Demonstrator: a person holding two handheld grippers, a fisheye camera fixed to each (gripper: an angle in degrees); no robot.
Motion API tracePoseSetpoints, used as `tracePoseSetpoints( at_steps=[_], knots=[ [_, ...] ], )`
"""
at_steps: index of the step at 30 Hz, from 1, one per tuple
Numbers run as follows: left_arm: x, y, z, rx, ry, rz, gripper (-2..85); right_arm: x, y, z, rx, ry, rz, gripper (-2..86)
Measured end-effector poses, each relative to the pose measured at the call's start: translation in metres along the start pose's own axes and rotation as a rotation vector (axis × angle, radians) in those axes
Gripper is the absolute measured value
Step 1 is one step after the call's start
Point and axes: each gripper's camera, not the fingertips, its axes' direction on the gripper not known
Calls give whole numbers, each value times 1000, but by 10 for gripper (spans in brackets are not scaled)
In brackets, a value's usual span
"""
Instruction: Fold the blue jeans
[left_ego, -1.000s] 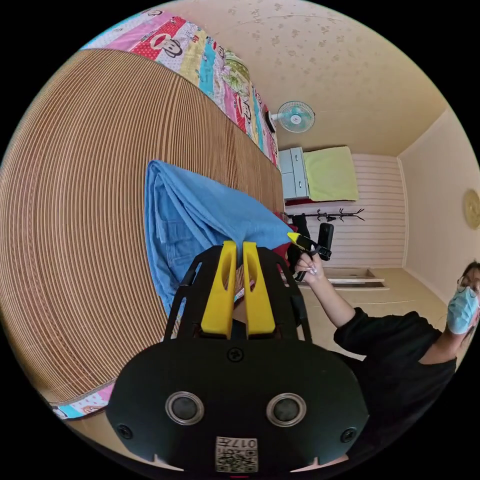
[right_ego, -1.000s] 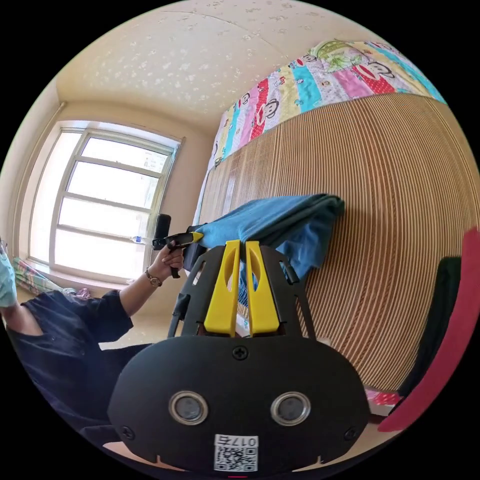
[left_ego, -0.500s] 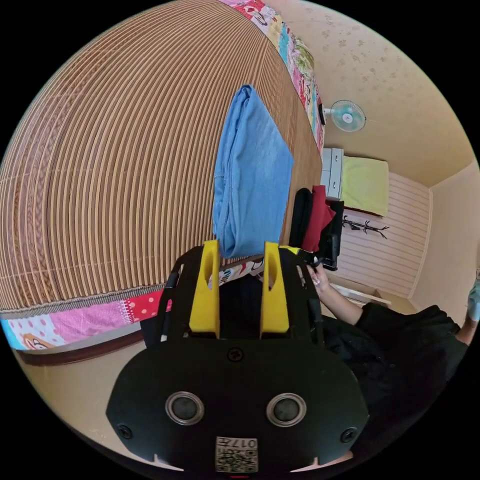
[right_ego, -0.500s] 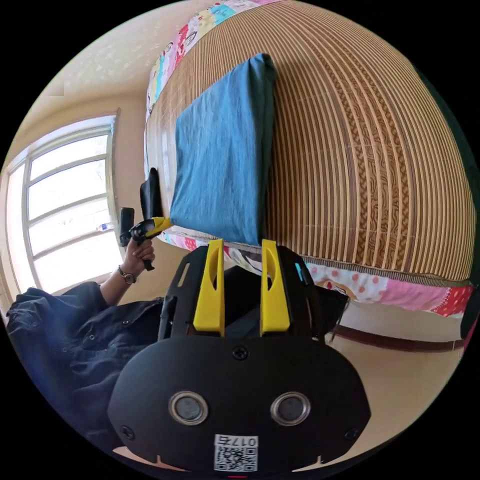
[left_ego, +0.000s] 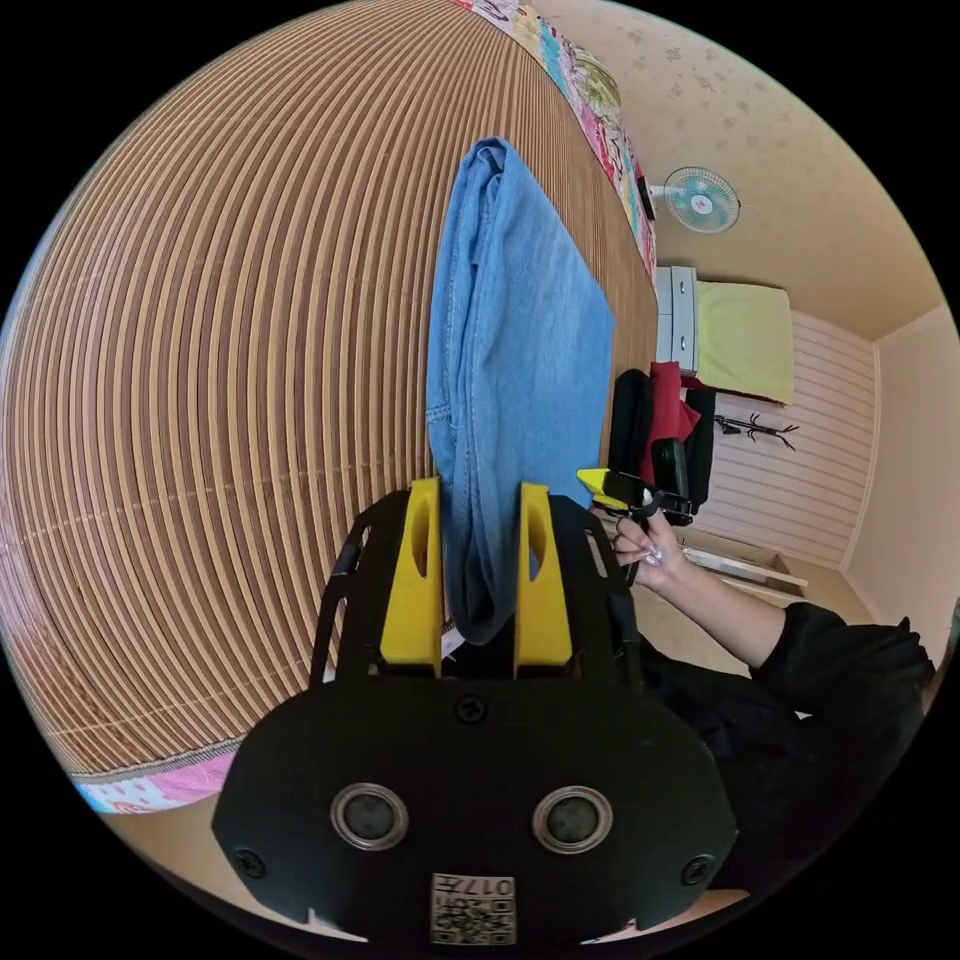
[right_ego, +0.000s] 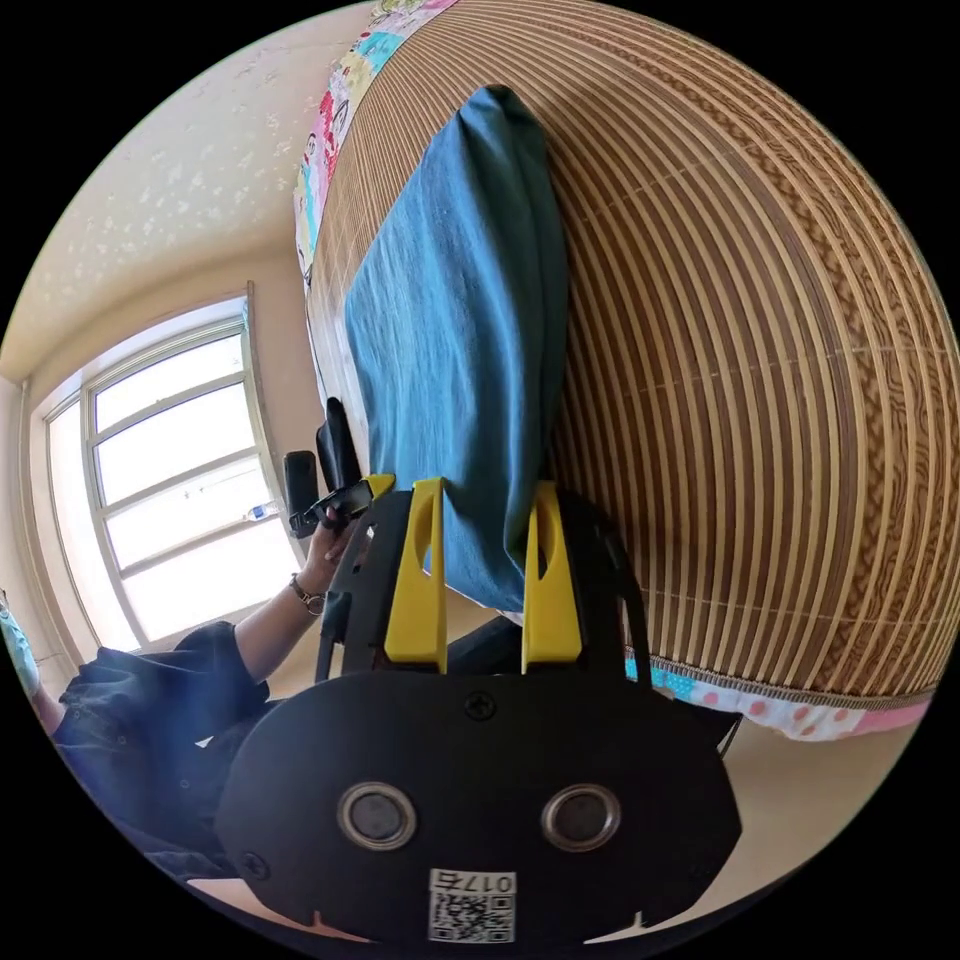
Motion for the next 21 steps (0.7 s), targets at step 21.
tracePoseSetpoints(
  at_steps=[21],
  knots=[
    [58,89,-41,109,404,10,75,-40,122,-141,-47,-302,-261,46]
  ],
)
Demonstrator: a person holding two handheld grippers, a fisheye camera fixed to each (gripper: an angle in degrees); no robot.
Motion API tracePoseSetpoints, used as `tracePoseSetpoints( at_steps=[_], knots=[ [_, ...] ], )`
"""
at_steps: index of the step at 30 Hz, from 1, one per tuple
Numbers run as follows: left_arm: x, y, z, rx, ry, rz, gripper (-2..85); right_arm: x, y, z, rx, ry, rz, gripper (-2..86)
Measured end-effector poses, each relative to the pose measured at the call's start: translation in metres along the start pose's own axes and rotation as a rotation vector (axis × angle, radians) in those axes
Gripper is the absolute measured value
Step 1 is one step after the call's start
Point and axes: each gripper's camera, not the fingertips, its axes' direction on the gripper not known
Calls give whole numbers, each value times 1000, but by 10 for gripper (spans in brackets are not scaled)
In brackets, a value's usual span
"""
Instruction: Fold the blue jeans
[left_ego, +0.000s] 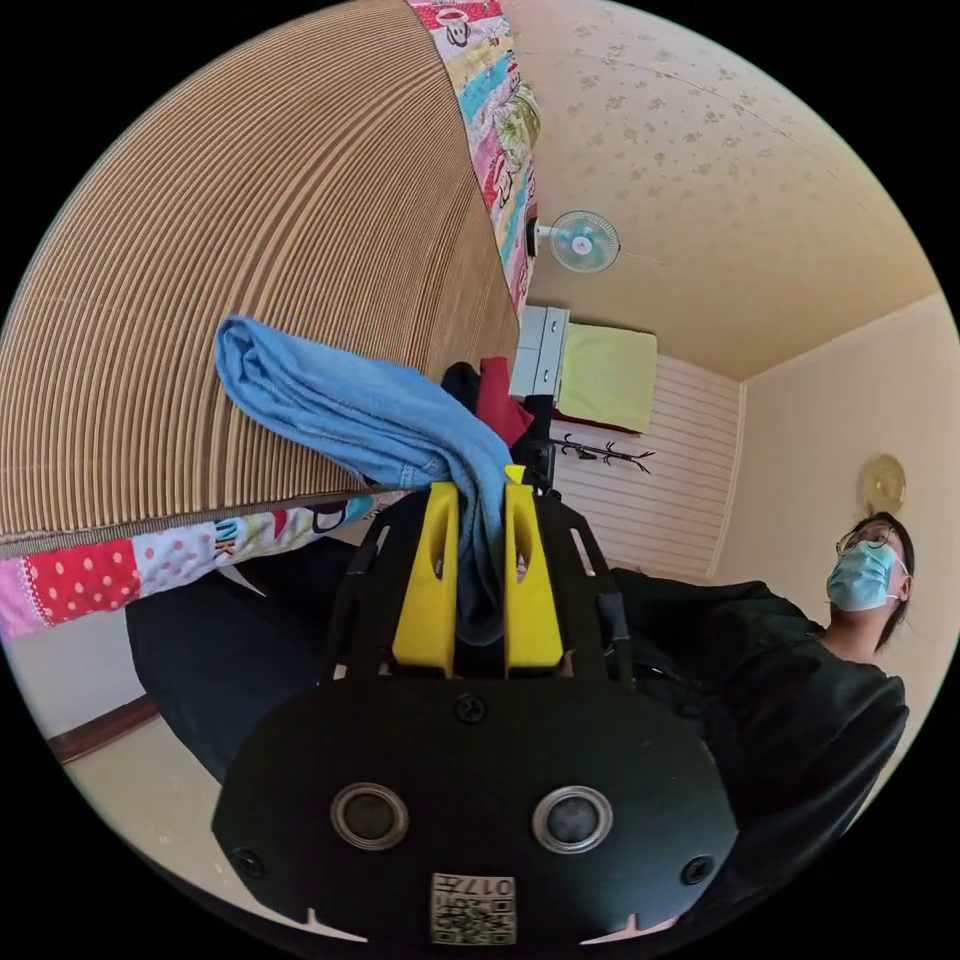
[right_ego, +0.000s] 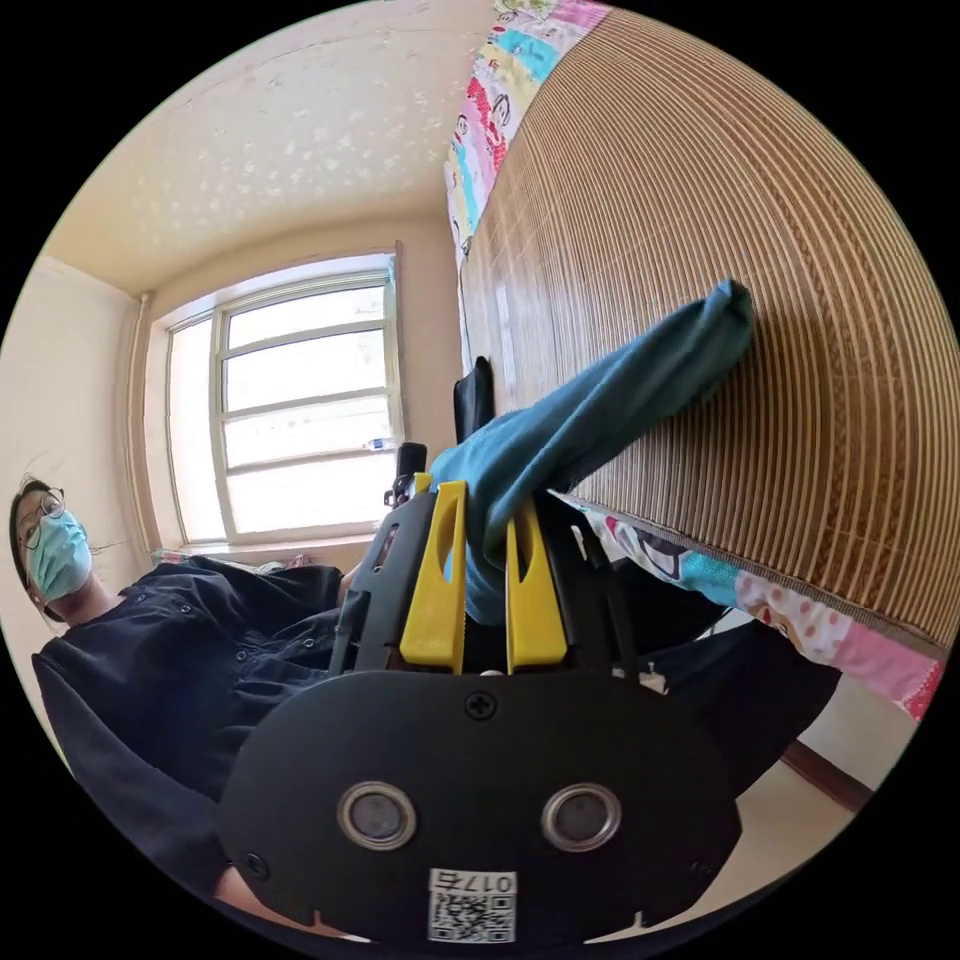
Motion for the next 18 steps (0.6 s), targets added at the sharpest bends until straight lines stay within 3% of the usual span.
tracePoseSetpoints(
  at_steps=[8,13,16,18],
  knots=[
    [100,-26,76,-22,7,215,76,-75,21,-108,68,12,-166,43],
    [171,-38,172,-78,76,439,77,-132,63,-202,194,66,-334,43],
    [176,-42,238,-139,86,483,78,-148,99,-252,262,120,-385,47],
    [160,-43,282,-200,19,440,82,-131,125,-279,273,216,-303,53]
  ],
)
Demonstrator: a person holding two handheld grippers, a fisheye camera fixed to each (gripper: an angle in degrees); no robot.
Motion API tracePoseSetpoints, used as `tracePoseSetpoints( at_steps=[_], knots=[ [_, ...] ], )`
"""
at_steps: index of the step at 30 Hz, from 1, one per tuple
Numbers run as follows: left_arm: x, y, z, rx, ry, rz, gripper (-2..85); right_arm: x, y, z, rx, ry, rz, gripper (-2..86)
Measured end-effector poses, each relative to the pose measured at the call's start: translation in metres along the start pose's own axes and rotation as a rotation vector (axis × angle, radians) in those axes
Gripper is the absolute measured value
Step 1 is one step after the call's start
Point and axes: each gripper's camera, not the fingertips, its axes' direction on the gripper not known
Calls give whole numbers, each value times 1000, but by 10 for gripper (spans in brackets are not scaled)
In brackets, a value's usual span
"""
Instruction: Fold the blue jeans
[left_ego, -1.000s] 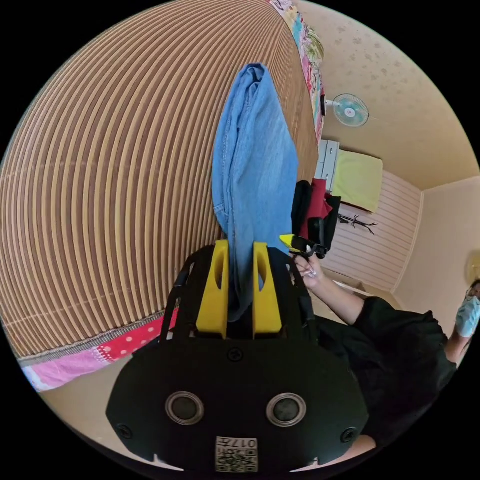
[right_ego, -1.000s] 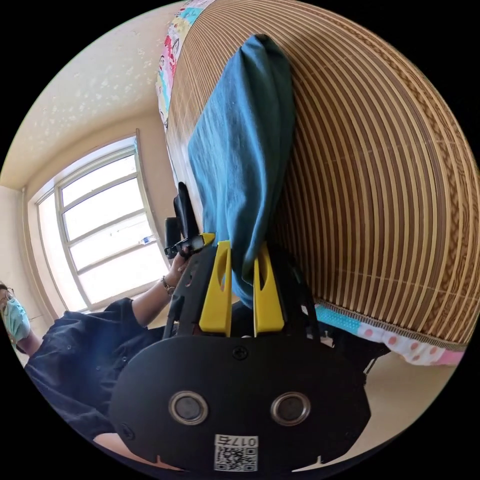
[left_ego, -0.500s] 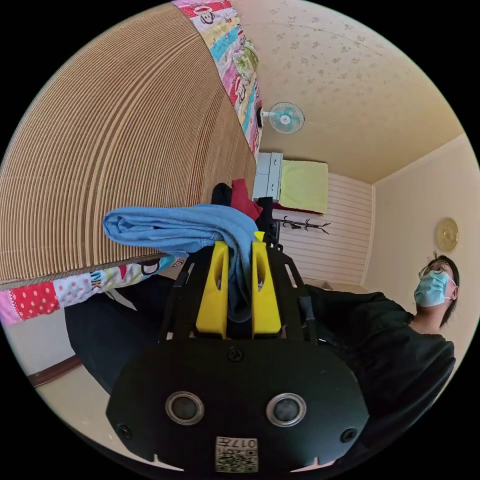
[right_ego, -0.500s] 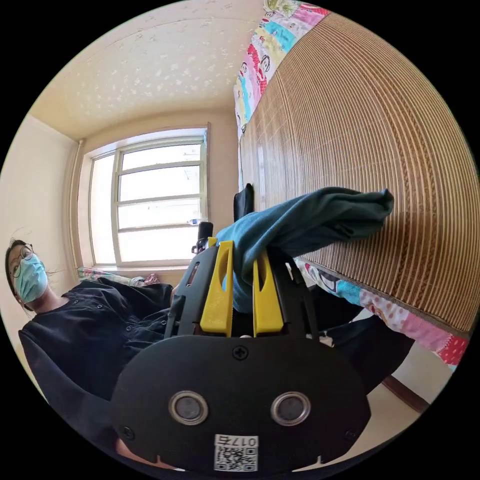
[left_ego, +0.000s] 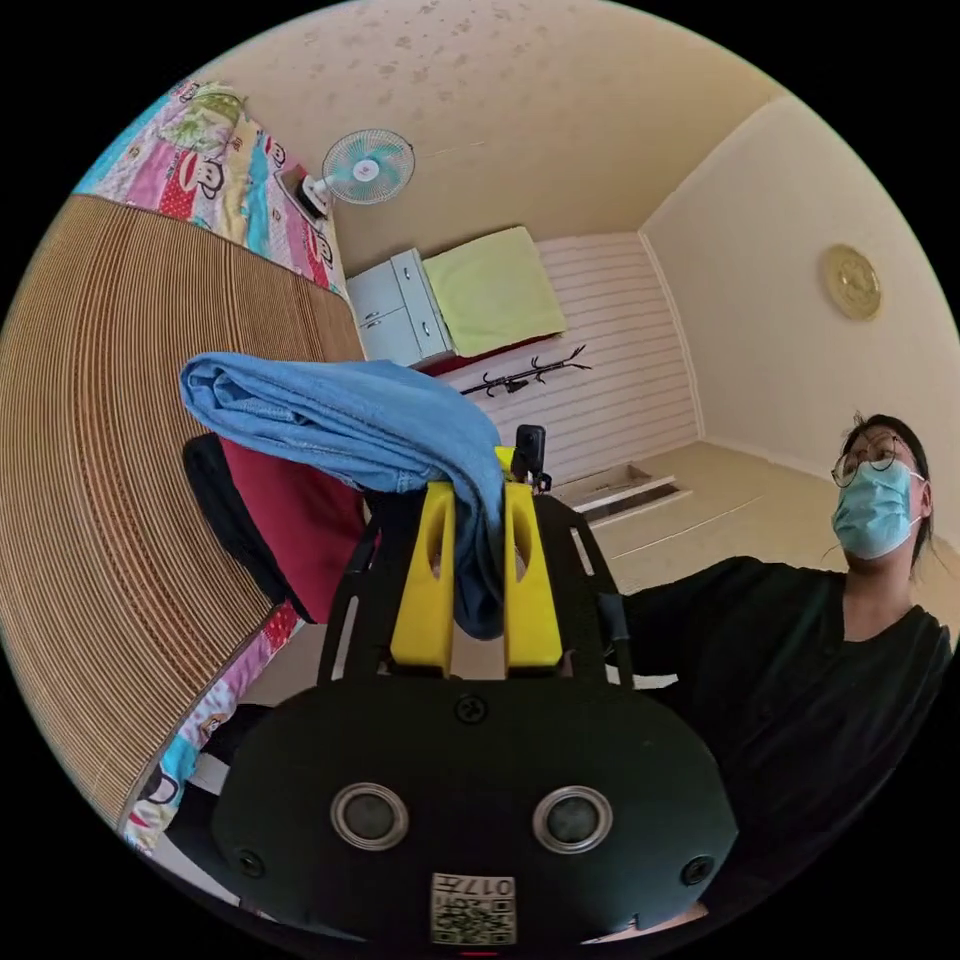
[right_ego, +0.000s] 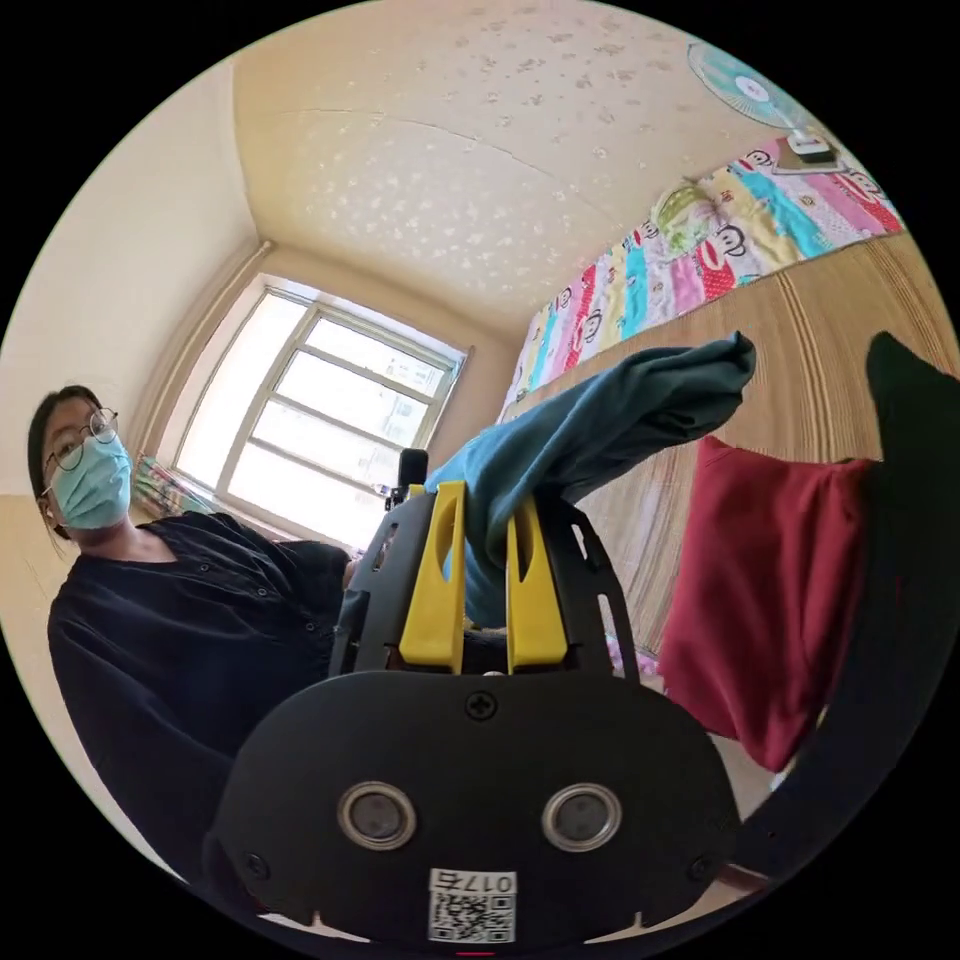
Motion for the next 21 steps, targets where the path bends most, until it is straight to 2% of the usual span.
tracePoseSetpoints(
  at_steps=[2,4,5,6,8,12,15,17,21],
  knots=[
    [-25,7,45,-130,-116,-90,92,26,23,-11,-30,157,143,56],
    [-50,31,98,-324,-204,-143,87,50,50,-9,-118,454,305,55],
    [-55,39,107,-358,-210,-158,86,58,67,-1,-212,684,390,48],
    [-60,55,120,-408,-200,-185,85,52,80,7,-251,781,383,35],
    [-64,76,127,-439,-184,-199,82,29,96,18,-172,807,343,22],
    [-74,105,110,-430,-311,-266,79,-18,114,73,-79,876,226,9],
    [-79,112,85,-354,-338,-321,78,-33,111,128,-83,962,112,6],
    [-76,113,69,-302,-385,-336,76,-29,102,157,-111,1020,112,5],
    [-62,124,36,-169,-452,-369,71,-25,78,192,-36,1096,57,4]
  ],
)
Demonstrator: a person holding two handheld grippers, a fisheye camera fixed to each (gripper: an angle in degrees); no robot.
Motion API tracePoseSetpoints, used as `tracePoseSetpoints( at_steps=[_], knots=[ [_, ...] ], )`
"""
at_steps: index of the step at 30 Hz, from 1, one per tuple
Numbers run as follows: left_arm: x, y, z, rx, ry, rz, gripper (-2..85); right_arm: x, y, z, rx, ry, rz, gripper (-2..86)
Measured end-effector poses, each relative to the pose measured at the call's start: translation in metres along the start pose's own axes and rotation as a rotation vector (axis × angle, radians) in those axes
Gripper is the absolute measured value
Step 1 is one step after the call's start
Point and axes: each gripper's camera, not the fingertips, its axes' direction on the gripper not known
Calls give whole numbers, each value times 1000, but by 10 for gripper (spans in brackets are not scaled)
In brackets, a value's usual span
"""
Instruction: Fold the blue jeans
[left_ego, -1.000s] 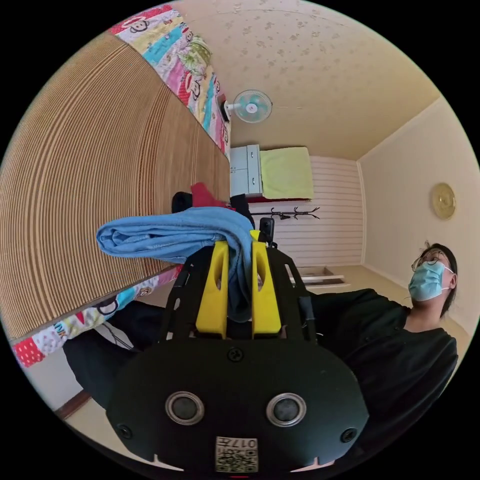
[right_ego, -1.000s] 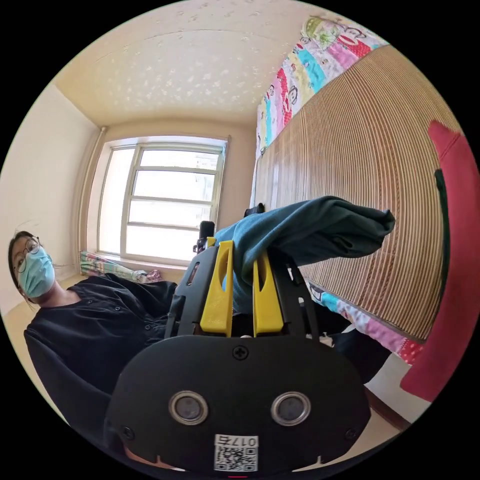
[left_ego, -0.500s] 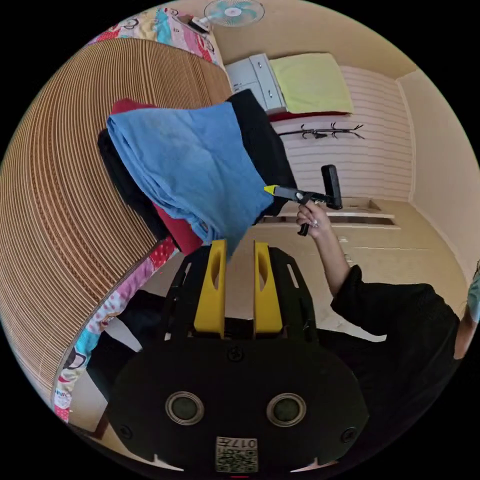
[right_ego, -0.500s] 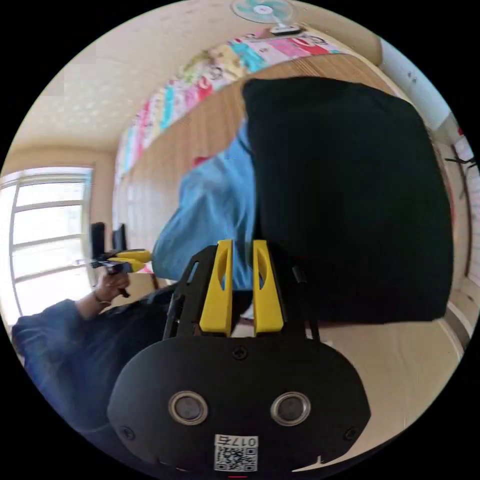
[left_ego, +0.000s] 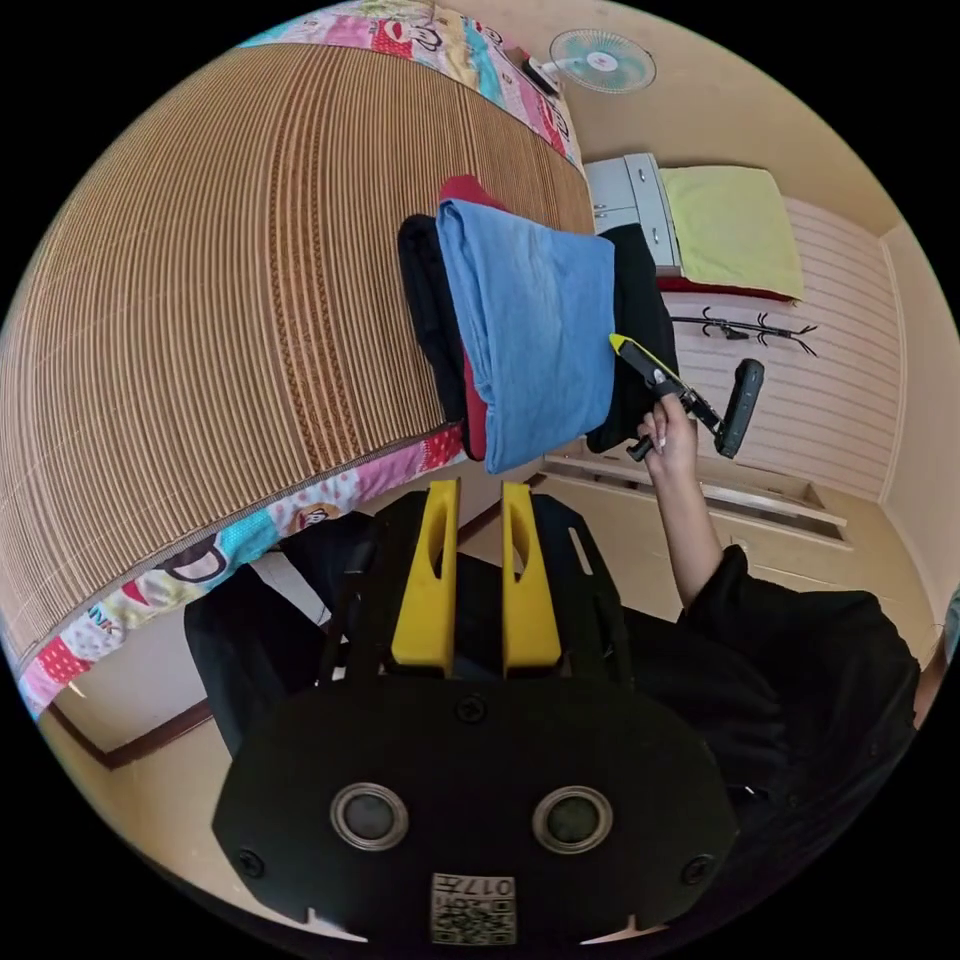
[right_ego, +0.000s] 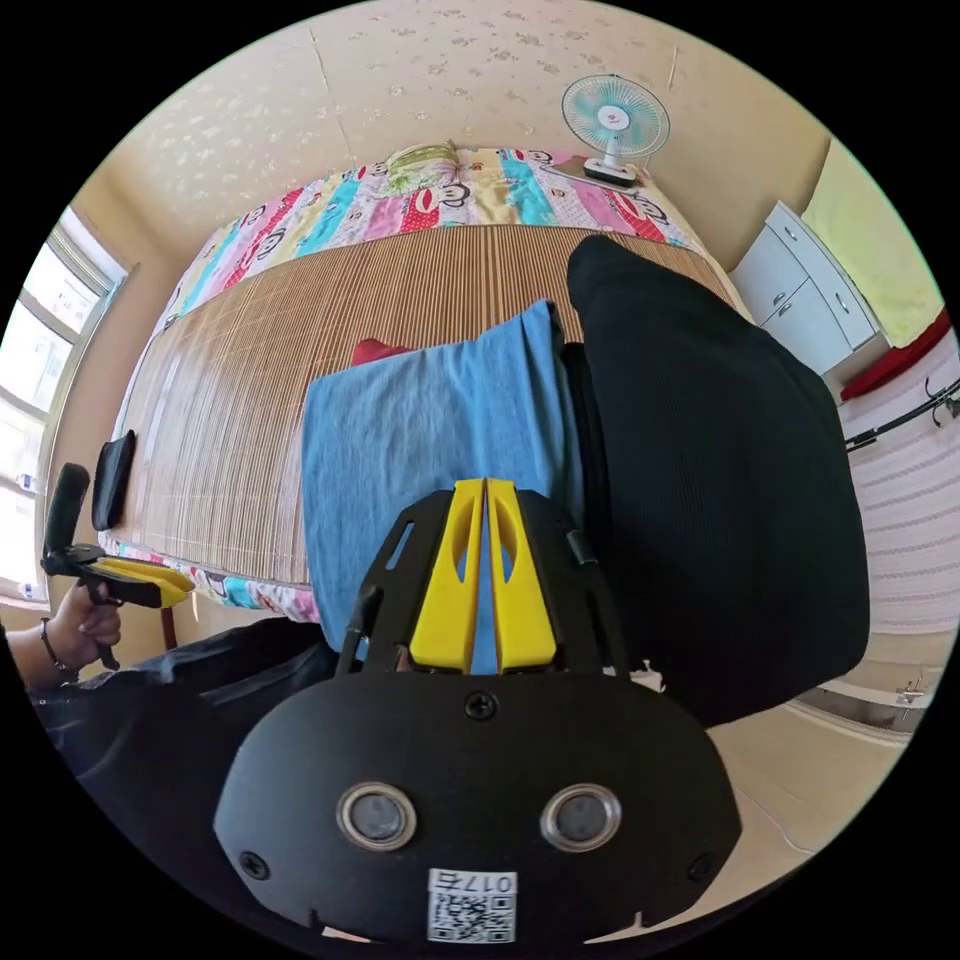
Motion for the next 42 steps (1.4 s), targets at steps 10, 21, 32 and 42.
tracePoseSetpoints(
  at_steps=[10,21,32,42],
  knots=[
    [-30,73,-38,238,8,-217,67,1,-51,51,-77,115,88,4],
    [-41,162,-117,679,-37,-384,66,-8,-55,64,-119,119,319,3],
    [-70,227,-167,970,-136,-623,54,19,-38,-12,44,-287,680,4],
    [-111,163,-261,853,-379,-550,107,-134,-102,-9,-12,-293,455,63]
  ],
)
